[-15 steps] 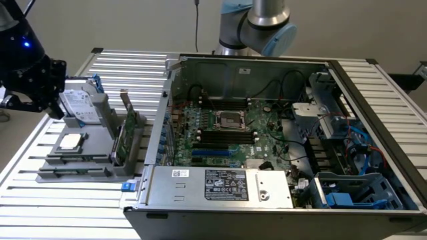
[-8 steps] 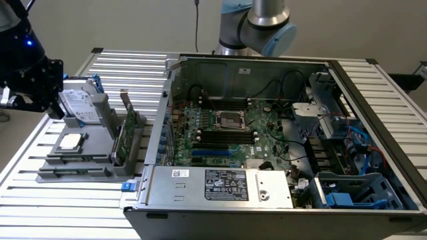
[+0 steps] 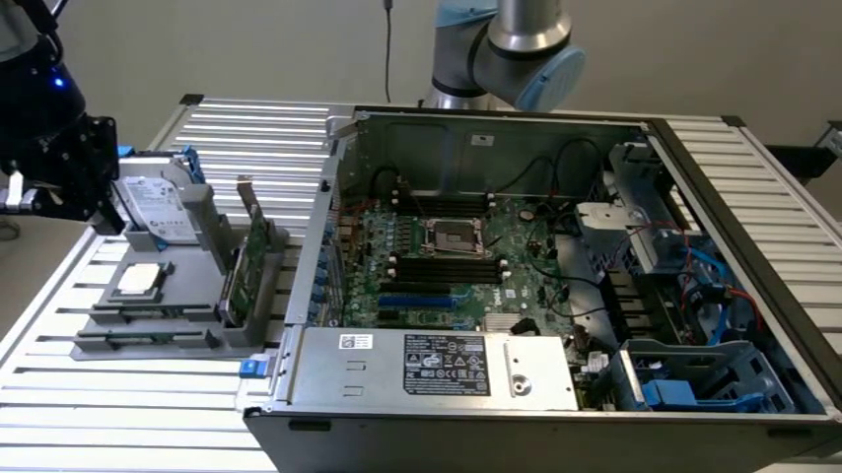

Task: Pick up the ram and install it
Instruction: 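Pick up the ram and move it above insertion slot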

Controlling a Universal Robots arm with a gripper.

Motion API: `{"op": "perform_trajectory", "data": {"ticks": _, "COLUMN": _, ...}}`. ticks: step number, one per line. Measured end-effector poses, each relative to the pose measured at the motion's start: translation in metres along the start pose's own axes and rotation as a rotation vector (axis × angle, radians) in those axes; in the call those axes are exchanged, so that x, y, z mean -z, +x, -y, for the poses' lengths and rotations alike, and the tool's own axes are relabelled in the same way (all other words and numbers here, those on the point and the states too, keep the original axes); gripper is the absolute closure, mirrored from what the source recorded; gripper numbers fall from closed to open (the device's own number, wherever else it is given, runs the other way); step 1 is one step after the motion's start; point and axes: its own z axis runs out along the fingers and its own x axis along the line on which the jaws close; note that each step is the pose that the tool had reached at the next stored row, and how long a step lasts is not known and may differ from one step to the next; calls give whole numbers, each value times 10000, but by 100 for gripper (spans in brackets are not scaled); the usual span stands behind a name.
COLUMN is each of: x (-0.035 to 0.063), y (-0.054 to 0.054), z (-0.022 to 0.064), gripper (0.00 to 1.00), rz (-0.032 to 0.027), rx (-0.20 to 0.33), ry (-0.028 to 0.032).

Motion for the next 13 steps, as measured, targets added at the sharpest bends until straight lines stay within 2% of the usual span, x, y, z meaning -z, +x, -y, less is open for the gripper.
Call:
{"op": "perform_trajectory", "data": {"ticks": 1, "x": 0, "y": 4, "z": -4, "gripper": 83, "rz": 0, "rx": 0, "ry": 0}}
{"op": "perform_trajectory", "data": {"ticks": 2, "x": -3, "y": 8, "z": -9, "gripper": 83, "rz": 0, "rx": 0, "ry": 0}}
{"op": "perform_trajectory", "data": {"ticks": 3, "x": -10, "y": 18, "z": -13, "gripper": 76, "rz": -1, "rx": 1, "ry": 0}}
{"op": "perform_trajectory", "data": {"ticks": 5, "x": -45, "y": 65, "z": -21, "gripper": 76, "rz": 12, "rx": 6, "ry": 1}}
{"op": "perform_trajectory", "data": {"ticks": 6, "x": -63, "y": 96, "z": -23, "gripper": 69, "rz": 22, "rx": 8, "ry": 0}}
{"op": "perform_trajectory", "data": {"ticks": 9, "x": -115, "y": 196, "z": -27, "gripper": 69, "rz": 50, "rx": 13, "ry": 0}}
{"op": "perform_trajectory", "data": {"ticks": 13, "x": -188, "y": 260, "z": -31, "gripper": 69, "rz": 54, "rx": 18, "ry": 0}}
